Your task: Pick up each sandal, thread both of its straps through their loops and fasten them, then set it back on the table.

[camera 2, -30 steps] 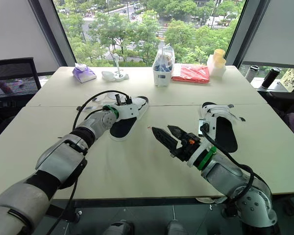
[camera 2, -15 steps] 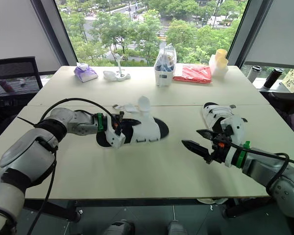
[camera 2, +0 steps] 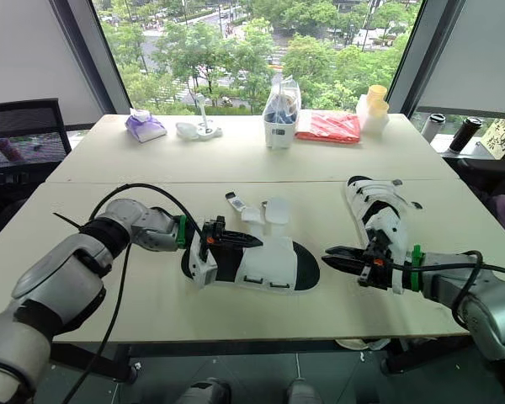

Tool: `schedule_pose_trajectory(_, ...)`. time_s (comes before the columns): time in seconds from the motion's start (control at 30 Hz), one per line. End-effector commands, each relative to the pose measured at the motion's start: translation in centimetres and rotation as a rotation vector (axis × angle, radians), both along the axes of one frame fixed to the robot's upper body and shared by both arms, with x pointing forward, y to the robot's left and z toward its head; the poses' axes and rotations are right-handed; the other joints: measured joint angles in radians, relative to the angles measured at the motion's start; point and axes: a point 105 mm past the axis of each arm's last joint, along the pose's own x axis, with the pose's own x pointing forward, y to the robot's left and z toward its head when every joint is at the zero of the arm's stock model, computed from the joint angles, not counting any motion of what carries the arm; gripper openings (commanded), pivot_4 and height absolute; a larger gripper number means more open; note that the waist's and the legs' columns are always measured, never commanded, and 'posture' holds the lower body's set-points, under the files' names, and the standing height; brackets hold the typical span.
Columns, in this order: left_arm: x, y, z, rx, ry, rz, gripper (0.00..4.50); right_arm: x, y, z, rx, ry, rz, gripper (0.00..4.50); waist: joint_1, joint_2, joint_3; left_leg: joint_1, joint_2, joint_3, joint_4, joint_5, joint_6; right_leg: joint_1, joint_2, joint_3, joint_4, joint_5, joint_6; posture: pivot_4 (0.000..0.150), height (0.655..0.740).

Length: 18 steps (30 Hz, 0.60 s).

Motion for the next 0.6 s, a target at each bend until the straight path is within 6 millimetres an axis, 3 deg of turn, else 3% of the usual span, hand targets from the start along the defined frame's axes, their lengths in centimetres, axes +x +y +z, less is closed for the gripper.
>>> schedule_pose_trajectory(0.03, 0.3, -0.1, 1.4, -0.068, -0.026, 0.011, 0.0, 0.6, 0.9, 0.0, -0.047, -0.061, 0.067, 0.09, 0.002, 0.0, 0.0, 0.0, 0.0, 0.0, 0.0, 0.0, 0.0, 0.0, 0.0, 0.0, 0.001, 0.0, 0.0, 0.15, 0.74)
schedule_pose_trajectory(0.6, -0.1, -0.4, -0.8, -0.002, 0.006, 0.006, 0.0, 0.9, 4.3, -3.3, -0.006, 0.052, 0.279, 0.09, 0.001, 0.001, 0.0, 0.002, 0.0, 0.0, 0.004, 0.0, 0.0, 0.003, 0.0, 0.0, 0.002, 0.001, 0.0, 0.15, 0.74)
